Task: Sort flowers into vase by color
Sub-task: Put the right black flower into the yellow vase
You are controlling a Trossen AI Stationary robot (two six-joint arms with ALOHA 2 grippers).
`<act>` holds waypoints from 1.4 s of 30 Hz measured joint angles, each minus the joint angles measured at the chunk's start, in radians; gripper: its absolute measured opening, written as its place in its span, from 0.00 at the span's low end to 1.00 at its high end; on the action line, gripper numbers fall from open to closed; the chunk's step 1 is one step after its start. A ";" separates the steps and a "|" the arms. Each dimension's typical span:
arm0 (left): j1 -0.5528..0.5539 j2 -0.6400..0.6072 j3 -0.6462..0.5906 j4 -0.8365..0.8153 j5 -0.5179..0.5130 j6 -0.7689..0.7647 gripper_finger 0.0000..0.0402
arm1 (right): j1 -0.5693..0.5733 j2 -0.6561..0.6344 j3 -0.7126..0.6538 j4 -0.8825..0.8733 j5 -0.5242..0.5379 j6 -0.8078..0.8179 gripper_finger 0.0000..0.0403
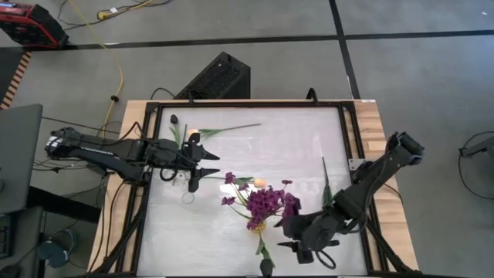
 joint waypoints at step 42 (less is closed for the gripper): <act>0.000 0.000 0.000 0.007 0.004 0.006 0.45 | 0.166 0.224 0.124 0.650 0.301 -0.972 0.04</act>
